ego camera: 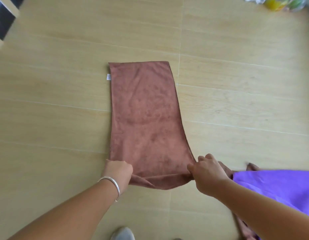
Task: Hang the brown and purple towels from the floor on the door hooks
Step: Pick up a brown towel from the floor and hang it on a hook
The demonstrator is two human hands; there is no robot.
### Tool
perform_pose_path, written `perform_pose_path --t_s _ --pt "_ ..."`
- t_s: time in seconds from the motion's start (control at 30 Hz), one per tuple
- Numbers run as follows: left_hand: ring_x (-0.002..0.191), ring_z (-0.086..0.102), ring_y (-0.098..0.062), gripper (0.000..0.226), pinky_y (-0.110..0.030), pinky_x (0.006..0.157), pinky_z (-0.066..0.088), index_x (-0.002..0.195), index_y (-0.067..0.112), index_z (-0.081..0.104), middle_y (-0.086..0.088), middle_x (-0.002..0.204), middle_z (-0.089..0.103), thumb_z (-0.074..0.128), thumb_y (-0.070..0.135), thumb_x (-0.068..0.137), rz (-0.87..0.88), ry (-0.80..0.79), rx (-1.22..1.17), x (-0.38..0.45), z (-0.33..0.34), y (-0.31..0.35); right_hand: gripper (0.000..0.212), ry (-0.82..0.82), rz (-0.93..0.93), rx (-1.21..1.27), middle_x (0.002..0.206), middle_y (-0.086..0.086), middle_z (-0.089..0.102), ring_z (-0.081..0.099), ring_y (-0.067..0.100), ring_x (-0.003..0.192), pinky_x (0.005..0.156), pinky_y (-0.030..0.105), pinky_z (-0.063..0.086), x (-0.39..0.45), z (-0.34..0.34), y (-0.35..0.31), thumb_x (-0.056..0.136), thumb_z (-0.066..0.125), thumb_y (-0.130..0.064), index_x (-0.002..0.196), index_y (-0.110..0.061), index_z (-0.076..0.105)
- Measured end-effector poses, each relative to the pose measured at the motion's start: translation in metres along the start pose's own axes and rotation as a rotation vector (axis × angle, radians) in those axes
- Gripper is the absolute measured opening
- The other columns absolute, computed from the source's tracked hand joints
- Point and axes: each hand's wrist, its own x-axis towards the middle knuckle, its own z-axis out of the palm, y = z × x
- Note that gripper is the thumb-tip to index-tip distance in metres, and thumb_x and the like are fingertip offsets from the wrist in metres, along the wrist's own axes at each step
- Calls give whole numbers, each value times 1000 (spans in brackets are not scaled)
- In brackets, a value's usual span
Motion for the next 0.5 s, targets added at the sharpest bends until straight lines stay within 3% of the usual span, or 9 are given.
perform_pose_path --t_s 0.07,0.2,0.33,0.5 --pt "105 63 -21 34 -37 92 38 106 23 62 1 109 66 52 1 82 15 -34 -17 -43 -2 -13 26 -34 -26 22 98 1 65 54 25 99 80 39 30 -35 -21 -13 80 48 -14 103 -25 52" --pt "104 61 -21 36 -34 78 31 105 25 58 2 109 65 47 -1 82 90 -53 -104 -118 -15 -34 32 -91 -53 88 98 2 65 55 26 98 79 40 31 -90 -56 -35 79 44 -11 108 -23 48" --pt "99 62 -21 26 -35 75 32 98 30 52 3 103 66 51 11 80 124 6 -188 -169 -37 -52 32 -36 -21 185 93 3 66 55 27 94 82 40 34 -121 -95 -45 77 36 -9 103 -23 47" --pt "97 64 -24 24 -33 69 34 97 28 50 0 99 68 49 14 78 13 137 -210 -186 -76 -87 21 77 89 198 91 1 67 58 26 92 84 38 37 -124 -154 -34 83 37 -16 94 -27 51"
